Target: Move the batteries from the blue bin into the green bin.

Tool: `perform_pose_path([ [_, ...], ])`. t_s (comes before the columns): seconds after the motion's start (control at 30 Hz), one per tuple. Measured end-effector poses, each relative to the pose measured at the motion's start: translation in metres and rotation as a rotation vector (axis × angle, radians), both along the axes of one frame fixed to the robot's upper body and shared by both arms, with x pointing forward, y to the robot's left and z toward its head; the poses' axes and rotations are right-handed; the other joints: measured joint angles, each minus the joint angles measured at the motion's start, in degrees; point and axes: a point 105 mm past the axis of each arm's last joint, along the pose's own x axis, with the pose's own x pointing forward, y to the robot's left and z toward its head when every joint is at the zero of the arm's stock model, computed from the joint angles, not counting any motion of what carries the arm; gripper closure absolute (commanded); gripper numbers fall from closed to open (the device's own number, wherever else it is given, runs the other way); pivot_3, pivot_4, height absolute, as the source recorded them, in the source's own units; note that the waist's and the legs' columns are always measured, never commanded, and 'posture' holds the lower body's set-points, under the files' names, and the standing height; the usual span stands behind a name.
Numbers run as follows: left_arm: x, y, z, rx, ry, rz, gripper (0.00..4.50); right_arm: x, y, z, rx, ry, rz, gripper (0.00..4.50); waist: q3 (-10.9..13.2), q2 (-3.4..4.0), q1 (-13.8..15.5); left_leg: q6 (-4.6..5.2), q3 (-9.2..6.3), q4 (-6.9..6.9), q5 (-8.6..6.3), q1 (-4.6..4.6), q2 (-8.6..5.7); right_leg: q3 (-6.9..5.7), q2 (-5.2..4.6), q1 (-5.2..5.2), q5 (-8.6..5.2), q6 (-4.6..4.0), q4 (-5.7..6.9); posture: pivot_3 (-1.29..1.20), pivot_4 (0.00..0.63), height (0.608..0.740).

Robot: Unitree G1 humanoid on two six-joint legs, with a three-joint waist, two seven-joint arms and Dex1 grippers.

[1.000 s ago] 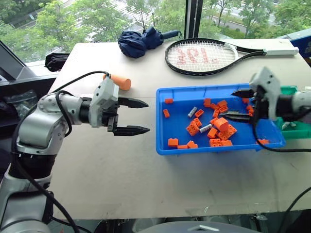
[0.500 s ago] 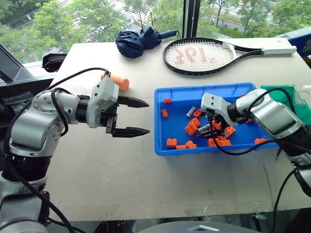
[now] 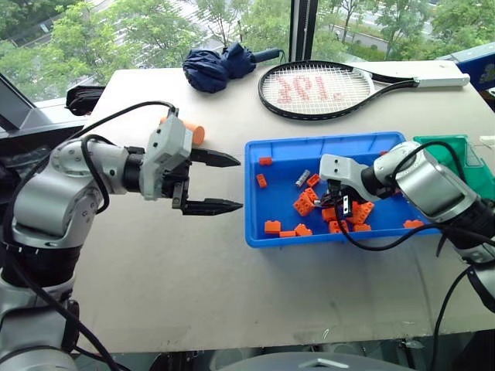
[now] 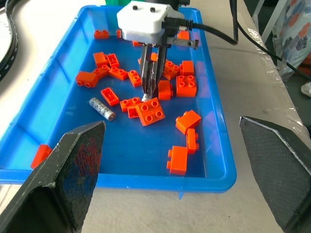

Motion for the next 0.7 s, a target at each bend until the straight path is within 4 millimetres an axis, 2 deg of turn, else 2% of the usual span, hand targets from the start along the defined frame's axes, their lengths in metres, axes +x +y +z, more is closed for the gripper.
perform_pose_path([
  [0.27,0.0,-0.004,-0.001,-0.001,0.008,-0.015,0.0,-0.006,0.001,0.012,0.068,0.025,-0.035,4.46,0.0,0.0,-0.01,0.0,0.0,0.0,0.0,-0.02,0.0,0.0,0.0,-0.01,0.0,0.0,0.0,0.0,0.15,0.74],
  [0.33,0.0,-0.004,-0.001,-0.002,0.008,-0.016,0.0,-0.007,0.001,0.01,0.068,0.029,-0.043,3.95,0.0,0.0,0.01,0.0,0.0,0.0,0.0,-0.02,0.0,0.0,0.0,-0.01,0.0,0.0,0.0,0.0,0.15,0.74],
  [0.43,0.001,-0.006,0.001,-0.006,0.0,-0.022,0.0,-0.006,0.001,0.006,0.071,0.027,-0.056,2.81,0.0,0.0,0.03,0.0,0.0,0.0,0.0,-0.02,0.0,0.0,0.0,-0.01,0.0,0.0,0.0,0.0,0.15,0.74],
  [0.6,0.0,-0.007,0.003,-0.005,-0.007,-0.032,0.0,-0.007,0.003,0.001,0.077,0.033,-0.076,2.81,0.0,0.0,-0.02,0.0,-0.01,-0.01,0.0,-0.02,0.0,0.0,0.0,-0.01,0.0,0.0,0.0,0.0,0.15,0.74],
  [0.7,0.0,-0.007,0.003,-0.004,-0.004,-0.036,0.0,-0.008,0.006,-0.009,0.075,0.046,-0.098,2.81,0.0,0.0,-0.01,0.0,0.0,0.0,0.0,-0.02,0.0,0.0,0.0,-0.01,0.0,0.0,0.01,0.0,0.15,0.74],
])
